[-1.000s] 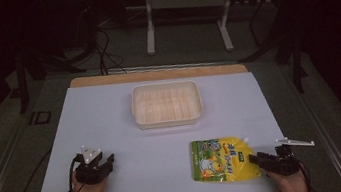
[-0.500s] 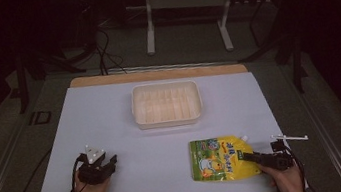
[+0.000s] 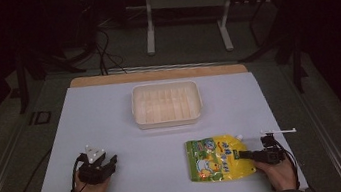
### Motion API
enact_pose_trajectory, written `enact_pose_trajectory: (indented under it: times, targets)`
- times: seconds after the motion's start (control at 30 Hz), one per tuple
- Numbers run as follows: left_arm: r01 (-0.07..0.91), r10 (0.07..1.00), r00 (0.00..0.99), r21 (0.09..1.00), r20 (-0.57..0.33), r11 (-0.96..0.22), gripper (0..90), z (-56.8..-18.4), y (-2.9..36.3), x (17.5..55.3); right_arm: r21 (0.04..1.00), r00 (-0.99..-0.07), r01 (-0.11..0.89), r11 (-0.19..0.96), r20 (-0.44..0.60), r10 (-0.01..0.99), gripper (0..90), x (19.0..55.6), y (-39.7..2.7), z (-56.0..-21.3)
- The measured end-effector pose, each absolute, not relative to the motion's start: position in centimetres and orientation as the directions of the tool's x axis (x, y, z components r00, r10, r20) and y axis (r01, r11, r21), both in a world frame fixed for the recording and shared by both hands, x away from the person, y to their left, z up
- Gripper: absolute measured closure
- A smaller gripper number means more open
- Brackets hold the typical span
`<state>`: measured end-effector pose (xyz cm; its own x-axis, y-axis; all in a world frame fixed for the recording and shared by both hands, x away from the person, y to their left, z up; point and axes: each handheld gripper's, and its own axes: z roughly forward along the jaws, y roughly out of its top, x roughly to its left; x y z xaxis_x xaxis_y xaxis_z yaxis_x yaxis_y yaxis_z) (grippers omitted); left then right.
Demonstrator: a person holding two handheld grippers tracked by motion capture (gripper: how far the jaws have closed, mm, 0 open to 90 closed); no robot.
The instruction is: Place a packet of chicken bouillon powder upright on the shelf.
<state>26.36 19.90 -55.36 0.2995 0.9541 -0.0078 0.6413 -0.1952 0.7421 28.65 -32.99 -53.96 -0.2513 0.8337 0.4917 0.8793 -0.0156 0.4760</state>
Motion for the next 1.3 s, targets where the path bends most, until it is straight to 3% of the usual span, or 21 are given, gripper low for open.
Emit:
enact_pose_trajectory:
  times: [0.57,1.3]
  targets:
    - [0.642,0.955,0.295,0.743,-0.013,-0.188,54.9,-55.4,20.0,26.4,0.515,-0.314,0.856,0.055,0.431,0.846,90.0,29.0,-31.9,-51.1]
    - [0.639,0.955,0.297,0.749,-0.029,-0.176,56.4,-55.4,20.1,26.4,0.611,-0.449,0.779,0.141,0.387,0.805,90.0,30.0,-28.6,-44.7]
